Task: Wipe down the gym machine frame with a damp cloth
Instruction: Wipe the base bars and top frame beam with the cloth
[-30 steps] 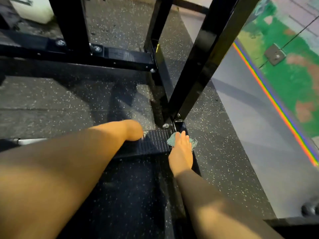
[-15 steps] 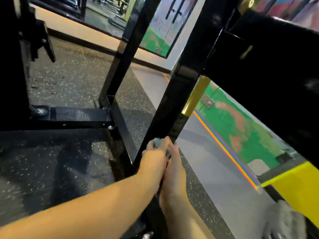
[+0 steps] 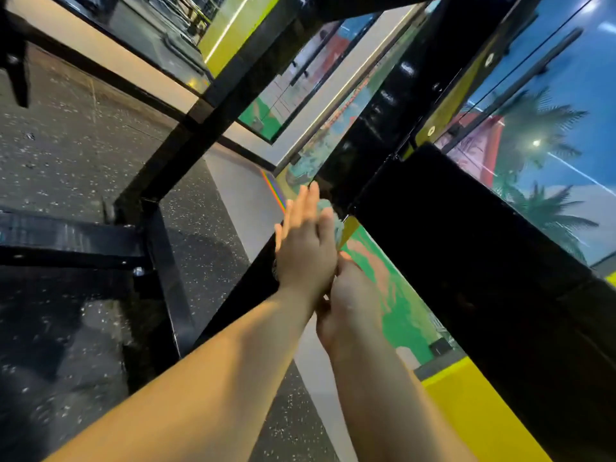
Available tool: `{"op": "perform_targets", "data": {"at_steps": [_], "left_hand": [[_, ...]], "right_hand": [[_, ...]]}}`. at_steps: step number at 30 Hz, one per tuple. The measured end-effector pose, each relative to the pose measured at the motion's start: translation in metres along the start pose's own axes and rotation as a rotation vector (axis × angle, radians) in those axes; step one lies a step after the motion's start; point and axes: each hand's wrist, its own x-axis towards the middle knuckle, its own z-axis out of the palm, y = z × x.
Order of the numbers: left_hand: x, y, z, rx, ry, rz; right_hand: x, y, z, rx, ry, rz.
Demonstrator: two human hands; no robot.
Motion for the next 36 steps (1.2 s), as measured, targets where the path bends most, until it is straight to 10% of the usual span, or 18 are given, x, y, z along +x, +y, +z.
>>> {"op": "perform_targets", "data": {"at_steps": [7, 14, 21, 29, 36], "left_hand": [[-0.025, -0.078, -0.038, -0.107, 0.156, -0.715], [0.037, 0.030, 0.015, 0.021, -0.005, 0.012], [0.052, -0.003, -0.002, 0.332, 0.016, -0.488], [0.112, 0.152, 0.028, 0.084, -0.048, 0.198], [0.091, 0.107, 0.024, 0.007, 0.036, -0.147]], "right_hand": [[-0.008, -0.009, -0.002, -0.696, -0.047, -0.237], [-0.004, -0.119, -0.004, -1.480, 0.117, -1.058], [0.004, -0.170, -0.022, -1.795, 0.066, -0.633], [0.029, -0.205, -0.038, -1.724, -0.296, -0.376], [0.030, -0.198, -0.047, -1.431, -0.265, -0.431]]}}
